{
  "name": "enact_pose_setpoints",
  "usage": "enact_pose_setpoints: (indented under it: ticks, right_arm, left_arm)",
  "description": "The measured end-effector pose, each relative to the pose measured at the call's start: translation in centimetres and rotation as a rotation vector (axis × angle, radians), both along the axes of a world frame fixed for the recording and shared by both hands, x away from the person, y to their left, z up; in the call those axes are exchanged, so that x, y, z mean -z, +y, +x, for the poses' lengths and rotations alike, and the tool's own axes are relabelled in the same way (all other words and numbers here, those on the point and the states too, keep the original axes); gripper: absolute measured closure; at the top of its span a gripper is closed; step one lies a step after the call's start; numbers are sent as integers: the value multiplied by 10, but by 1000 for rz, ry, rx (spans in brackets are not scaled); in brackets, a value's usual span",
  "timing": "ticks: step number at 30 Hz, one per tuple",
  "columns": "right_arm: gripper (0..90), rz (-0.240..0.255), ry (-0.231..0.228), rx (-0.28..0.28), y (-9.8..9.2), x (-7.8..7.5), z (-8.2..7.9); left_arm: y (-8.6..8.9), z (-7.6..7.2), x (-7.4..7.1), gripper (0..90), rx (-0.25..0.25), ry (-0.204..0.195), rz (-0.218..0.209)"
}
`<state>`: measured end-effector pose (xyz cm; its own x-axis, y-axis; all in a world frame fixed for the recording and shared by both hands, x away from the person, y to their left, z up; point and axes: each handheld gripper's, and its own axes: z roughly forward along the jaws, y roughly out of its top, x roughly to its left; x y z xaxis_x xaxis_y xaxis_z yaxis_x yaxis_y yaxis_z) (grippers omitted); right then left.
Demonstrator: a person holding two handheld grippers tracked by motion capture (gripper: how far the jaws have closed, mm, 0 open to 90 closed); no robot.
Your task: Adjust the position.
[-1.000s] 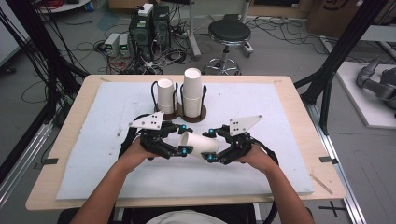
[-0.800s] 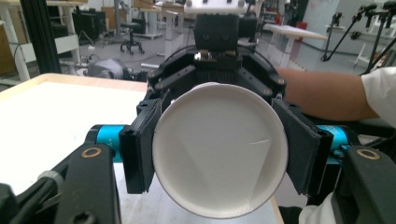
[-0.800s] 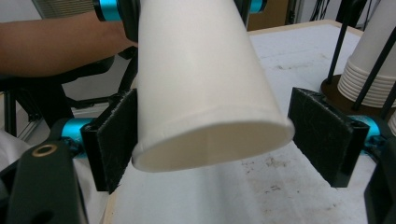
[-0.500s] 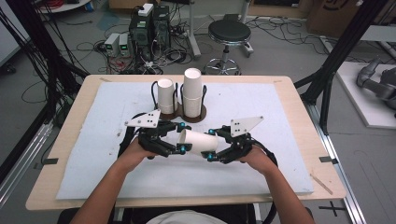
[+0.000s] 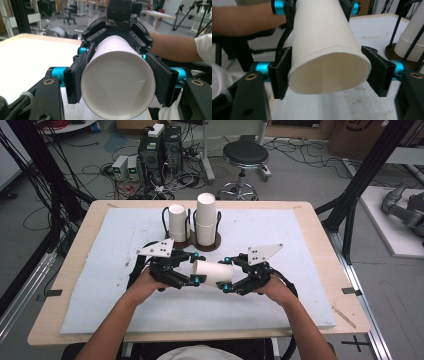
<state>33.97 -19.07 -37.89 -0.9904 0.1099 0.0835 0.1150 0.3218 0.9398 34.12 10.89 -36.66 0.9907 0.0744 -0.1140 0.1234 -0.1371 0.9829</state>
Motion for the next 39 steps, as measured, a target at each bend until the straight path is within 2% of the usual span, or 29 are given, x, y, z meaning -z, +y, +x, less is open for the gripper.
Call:
enact_pose_setpoints:
  ticks: [1,5,7,9,14,17,19,21,25,27,31,32,35,37,39]
  right_arm:
    - [189,17,8,16,0,0,0]
    - [184,19,31,35,1,1,0]
    - [190,19,23,28,3,2,0]
    - [265,21,-5,12,4,1,-1]
    - [324,11,-28,-8,1,-1,-1]
    - [345,10,-36,-11,-2,-2,0]
    - [347,-1,-32,-8,-3,-2,0]
    - [347,-13,-21,-6,-3,-2,1]
    - [348,-24,-13,-10,-2,-3,2]
    - [333,-13,-13,-7,-3,-3,2]
    - [180,40,26,37,-3,-3,2]
    - [175,44,37,45,-3,-3,2]
    - [176,60,51,44,-3,-2,3]
    - [254,64,32,27,-3,-3,2]
    - [275,59,15,23,-4,-4,1]
  left_arm:
    - [1,0,0,360,-7,-2,-4]
    - [3,1,-1,360,-1,5,-48]
    - [2,0,-1,360,5,-2,-41]
    - [1,0,0,362,10,0,-37]
    - [1,0,1,363,17,29,-32]
    - [0,0,1,340,-17,28,-19]
    - [0,0,0,286,-44,28,-11]
    - [0,0,0,285,-46,26,-4]
    - [-1,0,2,342,-15,19,10]
    - [0,1,3,350,-4,30,5]
    - [1,1,1,352,-11,16,-13]
    - [1,0,1,352,-8,19,-21]
    - [1,0,1,352,-4,15,-23]
    - [1,0,2,357,-3,16,-13]
    - [0,1,3,358,1,25,-10]
